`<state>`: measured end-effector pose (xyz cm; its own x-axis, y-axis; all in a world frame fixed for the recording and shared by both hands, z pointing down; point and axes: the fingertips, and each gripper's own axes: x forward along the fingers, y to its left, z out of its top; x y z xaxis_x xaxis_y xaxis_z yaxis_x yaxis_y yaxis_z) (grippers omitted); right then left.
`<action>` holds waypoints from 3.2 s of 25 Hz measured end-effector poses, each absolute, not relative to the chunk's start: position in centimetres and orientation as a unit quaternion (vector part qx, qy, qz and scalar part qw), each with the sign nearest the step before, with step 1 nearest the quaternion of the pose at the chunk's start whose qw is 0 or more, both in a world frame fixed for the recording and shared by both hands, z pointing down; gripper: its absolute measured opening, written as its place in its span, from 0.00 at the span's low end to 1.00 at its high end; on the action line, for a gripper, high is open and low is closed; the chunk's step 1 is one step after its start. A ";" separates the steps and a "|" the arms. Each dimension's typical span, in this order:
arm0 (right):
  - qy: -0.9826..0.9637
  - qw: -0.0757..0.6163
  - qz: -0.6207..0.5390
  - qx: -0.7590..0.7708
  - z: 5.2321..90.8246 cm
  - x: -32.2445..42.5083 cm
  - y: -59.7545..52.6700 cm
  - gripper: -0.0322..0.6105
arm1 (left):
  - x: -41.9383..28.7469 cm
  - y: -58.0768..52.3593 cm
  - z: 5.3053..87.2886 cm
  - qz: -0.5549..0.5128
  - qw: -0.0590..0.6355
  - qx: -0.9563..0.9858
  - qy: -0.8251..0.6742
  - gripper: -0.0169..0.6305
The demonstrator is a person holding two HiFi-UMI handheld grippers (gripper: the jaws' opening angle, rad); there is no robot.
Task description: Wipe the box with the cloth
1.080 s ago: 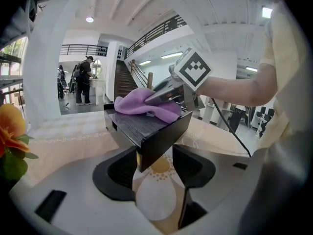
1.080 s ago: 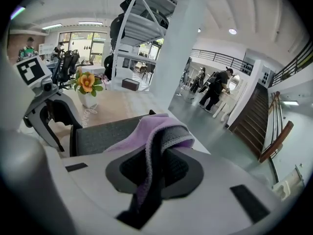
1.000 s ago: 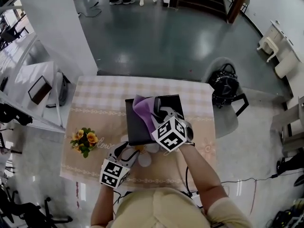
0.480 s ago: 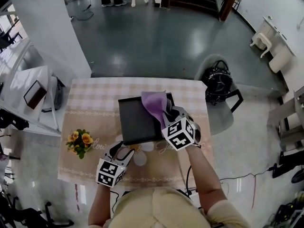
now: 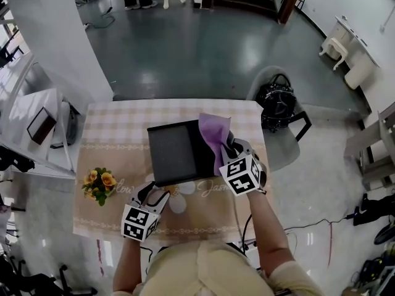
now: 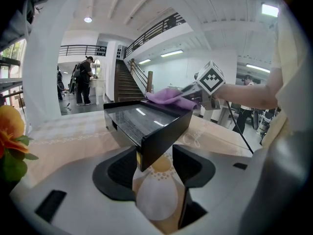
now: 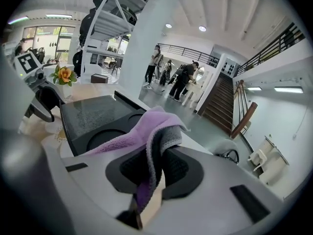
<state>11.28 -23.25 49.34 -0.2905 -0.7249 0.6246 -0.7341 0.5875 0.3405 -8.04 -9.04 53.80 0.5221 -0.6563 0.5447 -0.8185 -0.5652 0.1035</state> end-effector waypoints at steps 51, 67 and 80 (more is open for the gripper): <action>-0.946 0.227 -0.113 0.203 47.9 -7.2 -7.7 0.17 | -12.8 -3.9 51.0 0.166 0.204 0.809 -0.526 0.40; -0.917 0.302 -0.088 0.246 52.3 -4.2 -8.8 0.17 | -11.2 -4.5 51.6 0.188 0.204 0.820 -0.500 0.40; -0.893 0.310 -0.045 0.322 52.4 1.4 -10.0 0.17 | -8.9 -6.6 51.4 0.204 0.185 0.837 -0.473 0.41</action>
